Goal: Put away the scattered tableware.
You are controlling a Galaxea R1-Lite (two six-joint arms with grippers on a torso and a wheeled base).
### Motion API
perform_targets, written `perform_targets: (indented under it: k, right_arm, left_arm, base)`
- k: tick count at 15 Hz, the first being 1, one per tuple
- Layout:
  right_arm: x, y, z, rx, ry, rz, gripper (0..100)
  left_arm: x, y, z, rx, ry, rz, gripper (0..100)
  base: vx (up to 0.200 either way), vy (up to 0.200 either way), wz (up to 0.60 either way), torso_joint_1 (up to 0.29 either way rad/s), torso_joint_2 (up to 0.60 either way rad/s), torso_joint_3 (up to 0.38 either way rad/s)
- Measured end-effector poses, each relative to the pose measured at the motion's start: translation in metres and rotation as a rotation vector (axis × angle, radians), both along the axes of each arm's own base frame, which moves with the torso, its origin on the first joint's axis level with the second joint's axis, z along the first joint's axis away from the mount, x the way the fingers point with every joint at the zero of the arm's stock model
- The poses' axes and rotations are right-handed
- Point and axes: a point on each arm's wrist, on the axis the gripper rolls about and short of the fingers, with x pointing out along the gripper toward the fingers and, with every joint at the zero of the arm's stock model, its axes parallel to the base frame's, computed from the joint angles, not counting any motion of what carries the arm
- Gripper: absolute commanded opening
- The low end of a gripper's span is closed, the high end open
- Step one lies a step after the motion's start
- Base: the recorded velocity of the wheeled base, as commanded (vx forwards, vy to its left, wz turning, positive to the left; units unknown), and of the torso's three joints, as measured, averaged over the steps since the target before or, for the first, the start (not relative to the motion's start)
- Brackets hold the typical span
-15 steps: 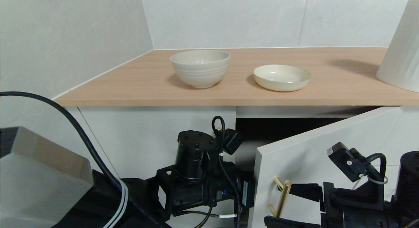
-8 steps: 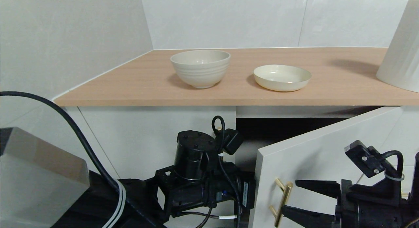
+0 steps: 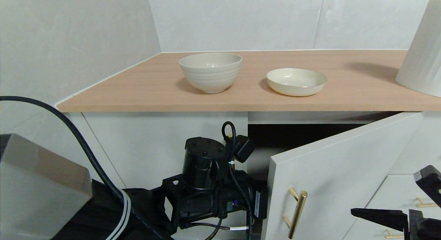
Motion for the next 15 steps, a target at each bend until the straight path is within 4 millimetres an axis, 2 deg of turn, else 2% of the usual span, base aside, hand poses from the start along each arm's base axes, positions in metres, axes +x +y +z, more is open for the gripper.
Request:
perform_targets:
  k: [3, 11, 15]
  right_arm:
    - [-0.006, -0.005, 0.005, 0.025, -0.033, 0.000, 100]
    - [-0.008, -0.007, 0.007, 0.035, -0.045, 0.000, 100]
    - [-0.009, -0.007, 0.008, 0.041, -0.051, 0.000, 100]
  left_arm:
    - [0.000, 0.000, -0.001, 0.002, -0.002, -0.002, 0]
    - [0.001, -0.002, -0.003, 0.008, 0.001, -0.003, 0]
    - [0.011, -0.016, 0.001, -0.017, -0.020, -0.012, 0]
  base:
    - [0.000, 0.000, 0.00, 0.000, 0.00, 0.000]
    - [-0.200, 0.000, 0.00, 0.004, 0.00, 0.002]
    - [0.000, 0.000, 0.00, 0.000, 0.00, 0.000]
